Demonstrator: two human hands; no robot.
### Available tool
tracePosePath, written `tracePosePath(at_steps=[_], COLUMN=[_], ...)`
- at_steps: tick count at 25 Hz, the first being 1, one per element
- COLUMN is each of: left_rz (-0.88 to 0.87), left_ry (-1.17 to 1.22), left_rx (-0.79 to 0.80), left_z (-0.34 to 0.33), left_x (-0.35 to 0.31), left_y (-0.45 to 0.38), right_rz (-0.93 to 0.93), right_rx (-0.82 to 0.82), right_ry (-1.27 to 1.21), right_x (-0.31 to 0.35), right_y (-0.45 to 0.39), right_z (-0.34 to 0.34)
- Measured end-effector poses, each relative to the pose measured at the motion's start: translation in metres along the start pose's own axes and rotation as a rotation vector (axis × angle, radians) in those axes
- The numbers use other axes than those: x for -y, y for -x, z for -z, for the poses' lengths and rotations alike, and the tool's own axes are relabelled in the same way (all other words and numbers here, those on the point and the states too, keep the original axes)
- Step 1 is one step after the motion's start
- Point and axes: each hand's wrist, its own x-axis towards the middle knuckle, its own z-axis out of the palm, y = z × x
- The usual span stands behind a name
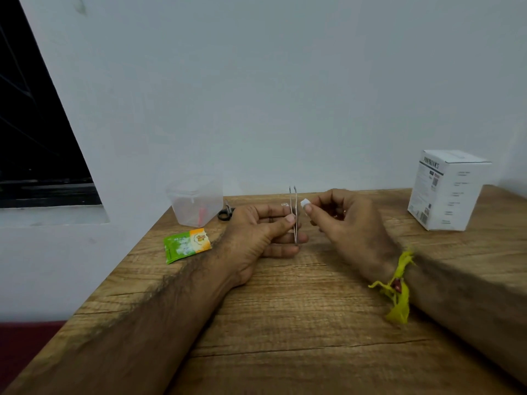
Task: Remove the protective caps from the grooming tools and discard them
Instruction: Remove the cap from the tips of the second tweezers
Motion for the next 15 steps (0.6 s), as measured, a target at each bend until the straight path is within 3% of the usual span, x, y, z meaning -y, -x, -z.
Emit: tracePosePath(at_steps=[7,15], left_rz=[-0.058,-0.042], left_ry=[0.000,0.103], left_rx=[-0.086,-0.112], left_z=[-0.0012,-0.0009], left_x=[0.0040,-0.0020], left_y=[-0.0020,-0.0012], right_rz=[0.328,0.459], right_rx=[0.062,0.146], right_ry=[0.292,0.387], right_x=[-0.0042,-0.0048], right_y=[0.0040,0.0032], right_z=[-0.0030,0.0003])
